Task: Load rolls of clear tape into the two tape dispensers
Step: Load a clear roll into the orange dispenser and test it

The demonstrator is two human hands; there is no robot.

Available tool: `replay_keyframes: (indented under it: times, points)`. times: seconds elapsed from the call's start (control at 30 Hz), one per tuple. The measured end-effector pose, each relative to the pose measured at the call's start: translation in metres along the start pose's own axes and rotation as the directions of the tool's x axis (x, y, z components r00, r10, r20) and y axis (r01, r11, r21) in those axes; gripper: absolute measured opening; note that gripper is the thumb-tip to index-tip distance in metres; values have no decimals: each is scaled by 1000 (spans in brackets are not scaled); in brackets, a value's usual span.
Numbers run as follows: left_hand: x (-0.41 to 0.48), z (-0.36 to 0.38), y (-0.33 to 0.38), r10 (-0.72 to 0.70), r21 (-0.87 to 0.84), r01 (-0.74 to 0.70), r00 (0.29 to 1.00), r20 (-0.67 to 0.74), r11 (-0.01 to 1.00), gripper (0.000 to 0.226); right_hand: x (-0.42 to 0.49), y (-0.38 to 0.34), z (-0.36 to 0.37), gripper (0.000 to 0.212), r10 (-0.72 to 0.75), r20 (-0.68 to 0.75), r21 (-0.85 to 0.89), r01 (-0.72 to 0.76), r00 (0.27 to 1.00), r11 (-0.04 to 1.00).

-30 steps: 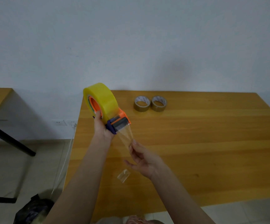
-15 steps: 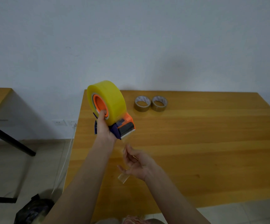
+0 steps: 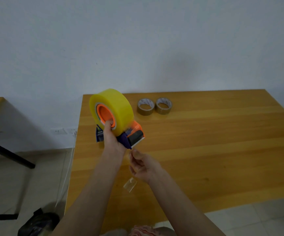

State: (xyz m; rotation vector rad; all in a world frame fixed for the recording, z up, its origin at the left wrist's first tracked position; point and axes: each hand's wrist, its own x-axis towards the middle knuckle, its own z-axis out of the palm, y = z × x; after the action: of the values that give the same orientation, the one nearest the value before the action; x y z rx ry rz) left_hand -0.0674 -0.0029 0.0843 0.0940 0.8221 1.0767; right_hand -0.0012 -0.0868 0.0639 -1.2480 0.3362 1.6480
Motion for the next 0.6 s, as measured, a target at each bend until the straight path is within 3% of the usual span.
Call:
replay_keyframes:
  times: [0.07, 0.13, 0.23, 0.33, 0.47, 0.6]
  points:
    - [-3, 9, 1, -13, -39, 15, 999, 43, 999, 31, 6, 19, -5, 31, 75, -14, -82, -75, 997, 994]
    - [-4, 21, 11, -21, -23, 23, 998, 64, 999, 37, 7, 47, -15, 38, 136, -9, -58, -137, 991, 989]
    - [-1, 31, 32, 13, 72, -19, 996, 86, 997, 42, 6, 36, -21, 33, 12, -18, -70, -14, 1000, 997]
    - [3, 30, 39, 11, 3, -12, 990, 140, 1000, 45, 2, -12, -19, 15, -118, -65, 21, 119, 991, 993]
    - [5, 24, 34, 0, -60, 10, 985, 174, 998, 53, -3, -36, -11, 9, -171, -74, 70, 177, 982, 982]
    - [3, 15, 34, -36, 8, 36, 989, 140, 999, 36, -4, -42, -15, 12, -187, -132, 215, 212, 973, 953]
